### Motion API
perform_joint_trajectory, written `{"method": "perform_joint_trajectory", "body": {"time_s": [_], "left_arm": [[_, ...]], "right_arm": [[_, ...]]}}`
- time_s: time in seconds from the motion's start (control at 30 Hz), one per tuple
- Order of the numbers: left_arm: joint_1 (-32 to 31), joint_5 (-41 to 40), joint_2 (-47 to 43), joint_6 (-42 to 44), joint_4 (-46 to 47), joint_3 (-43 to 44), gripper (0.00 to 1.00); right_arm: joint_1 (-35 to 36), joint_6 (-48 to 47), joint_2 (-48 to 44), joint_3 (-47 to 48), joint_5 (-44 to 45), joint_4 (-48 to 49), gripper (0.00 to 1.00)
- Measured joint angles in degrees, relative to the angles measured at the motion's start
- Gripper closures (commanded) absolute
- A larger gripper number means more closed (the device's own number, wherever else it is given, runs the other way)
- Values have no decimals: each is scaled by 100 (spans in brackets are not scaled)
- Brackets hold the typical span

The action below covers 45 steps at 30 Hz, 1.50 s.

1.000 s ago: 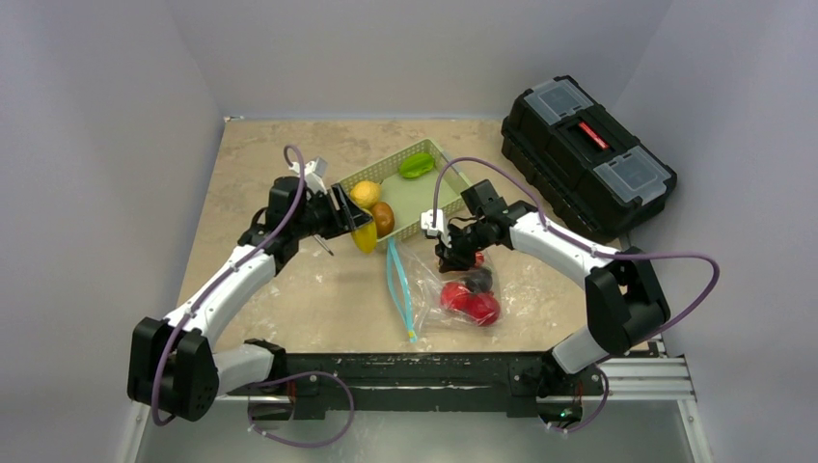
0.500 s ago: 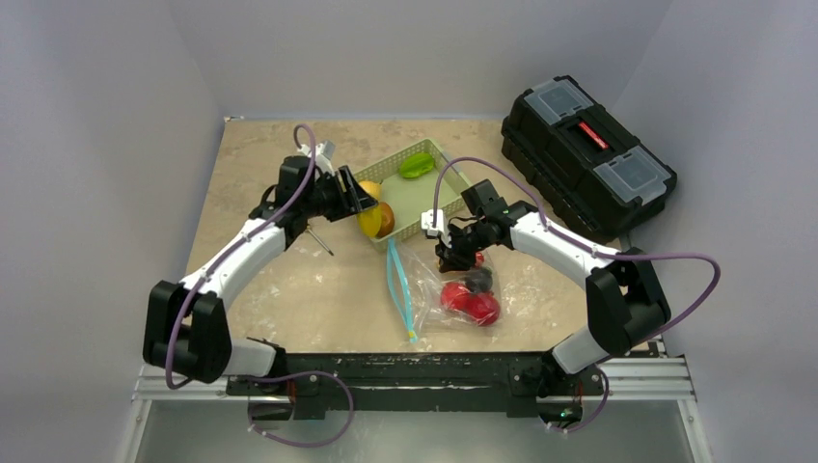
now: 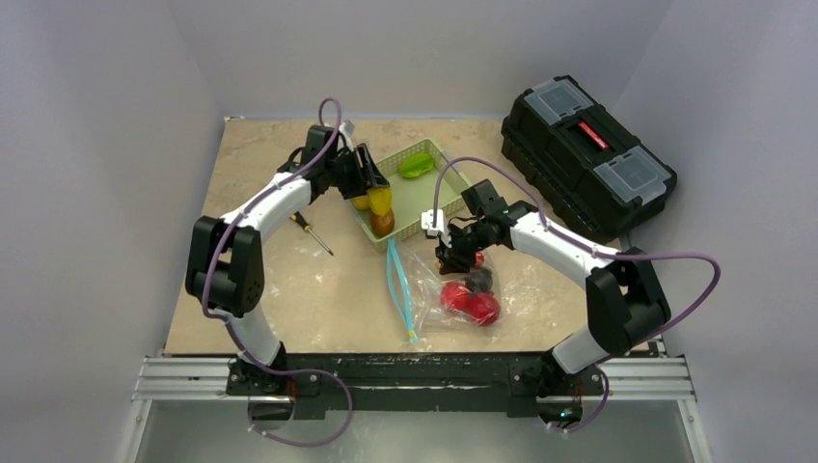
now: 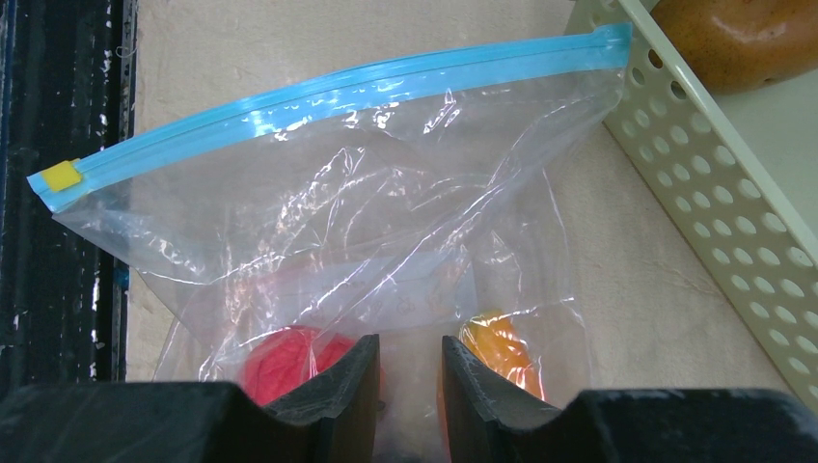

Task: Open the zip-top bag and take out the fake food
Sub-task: Place the fake fruit in the bin, then pick up the fake fruit from the zipper food storage bag.

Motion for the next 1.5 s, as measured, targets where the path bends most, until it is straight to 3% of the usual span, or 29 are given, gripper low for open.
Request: {"method": "perform_joint_trajectory", "body": {"time_s": [0.1,0.23,0.6,1.03,1.27,1.5], "left_arm": [[-26,-37,297,39,-205,341,37],[-70,-44,555,83,-428,669,23],[-79,-138,330,295,-680,804,13],[-68,-599,-3611,647,26,-1971,0],[103,-455,-4695,468,26,-3303,0],[122,127,-5661,264,44,-3825,0]], "right_arm": [[0,-2,0,0,0,0,67],[0,-7,0,0,0,0,64],[-81,-15,-68,-17,0,-2,59],[-188,-302,-461,-133,-55,-133,58],[-238,-640,-815,-243,-323,-282,57],[-387,-1010,-1082,-302,-535,-505,56]]}}
